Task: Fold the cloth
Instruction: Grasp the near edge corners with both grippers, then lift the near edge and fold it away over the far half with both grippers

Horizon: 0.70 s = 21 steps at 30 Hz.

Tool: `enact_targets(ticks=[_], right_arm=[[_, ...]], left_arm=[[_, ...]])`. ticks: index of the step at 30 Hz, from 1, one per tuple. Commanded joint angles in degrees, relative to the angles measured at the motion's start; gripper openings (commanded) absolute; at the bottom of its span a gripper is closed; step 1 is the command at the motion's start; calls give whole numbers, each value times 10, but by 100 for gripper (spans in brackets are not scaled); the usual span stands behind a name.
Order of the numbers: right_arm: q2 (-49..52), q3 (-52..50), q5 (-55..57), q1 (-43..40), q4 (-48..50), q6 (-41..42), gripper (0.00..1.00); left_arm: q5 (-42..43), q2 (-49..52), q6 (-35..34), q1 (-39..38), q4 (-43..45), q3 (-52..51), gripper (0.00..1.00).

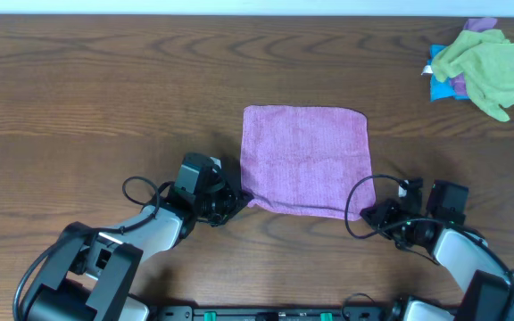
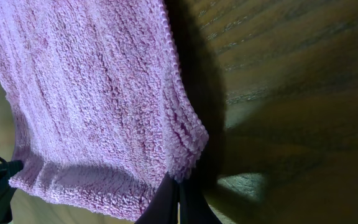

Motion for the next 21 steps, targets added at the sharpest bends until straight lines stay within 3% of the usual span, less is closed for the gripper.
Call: enact_targets(ticks=[1, 11, 21], right_arm=[[8, -10, 16, -2, -3, -1, 1], [-9, -10, -9, -2, -88, -11, 1], [-159, -10, 6, -2, -199, -15, 1]], left_arm=[[4, 7, 28, -1, -1, -4, 6], [73, 5, 55, 1, -26, -4, 6], [93, -53, 104, 31, -146, -4, 6]])
